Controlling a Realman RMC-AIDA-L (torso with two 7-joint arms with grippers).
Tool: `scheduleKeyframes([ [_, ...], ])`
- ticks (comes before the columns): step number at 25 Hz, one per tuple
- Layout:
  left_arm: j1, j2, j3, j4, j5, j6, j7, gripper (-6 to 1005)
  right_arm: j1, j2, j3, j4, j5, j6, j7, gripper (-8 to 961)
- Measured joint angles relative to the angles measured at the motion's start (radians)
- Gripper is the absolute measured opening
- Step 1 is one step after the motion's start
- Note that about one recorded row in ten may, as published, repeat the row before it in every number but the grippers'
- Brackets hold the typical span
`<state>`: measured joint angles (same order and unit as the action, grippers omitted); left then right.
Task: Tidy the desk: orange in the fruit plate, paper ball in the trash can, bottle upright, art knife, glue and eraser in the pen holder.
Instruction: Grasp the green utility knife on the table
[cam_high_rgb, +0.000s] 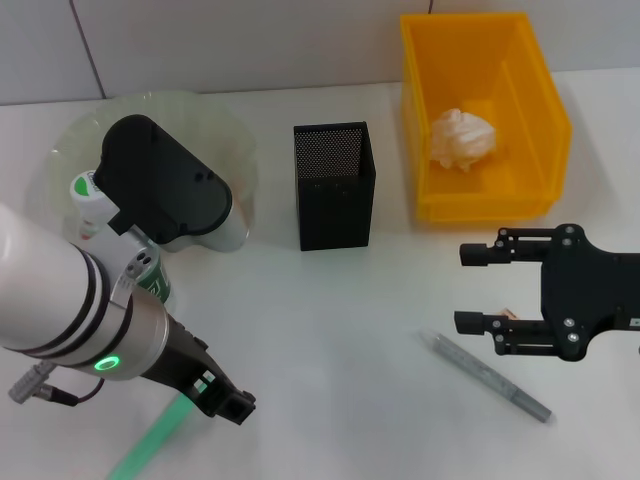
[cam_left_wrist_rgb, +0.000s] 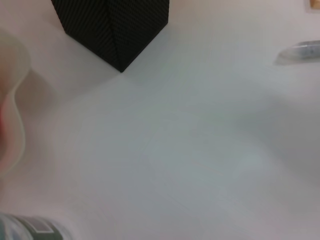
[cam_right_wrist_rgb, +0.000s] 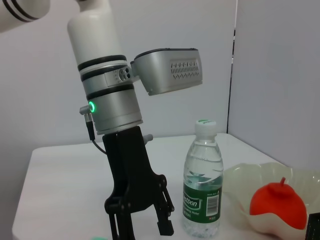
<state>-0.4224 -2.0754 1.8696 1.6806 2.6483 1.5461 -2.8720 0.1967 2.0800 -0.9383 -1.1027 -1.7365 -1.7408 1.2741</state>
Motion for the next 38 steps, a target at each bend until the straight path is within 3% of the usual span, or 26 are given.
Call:
scheduleKeyframes([
  [16, -0.04, -0.004, 0.035, -0.058, 0.083, 0.011, -0.006, 800, -0.001, 0.0, 0.001, 0.012, 0.0, 0.0, -0.009, 652],
  [38, -0.061, -0.005, 0.047, -0.099, 0.1, -0.005, -0.006, 799, 0.004, 0.0, -0.002, 0.026, 0.0, 0.0, -0.018, 651],
])
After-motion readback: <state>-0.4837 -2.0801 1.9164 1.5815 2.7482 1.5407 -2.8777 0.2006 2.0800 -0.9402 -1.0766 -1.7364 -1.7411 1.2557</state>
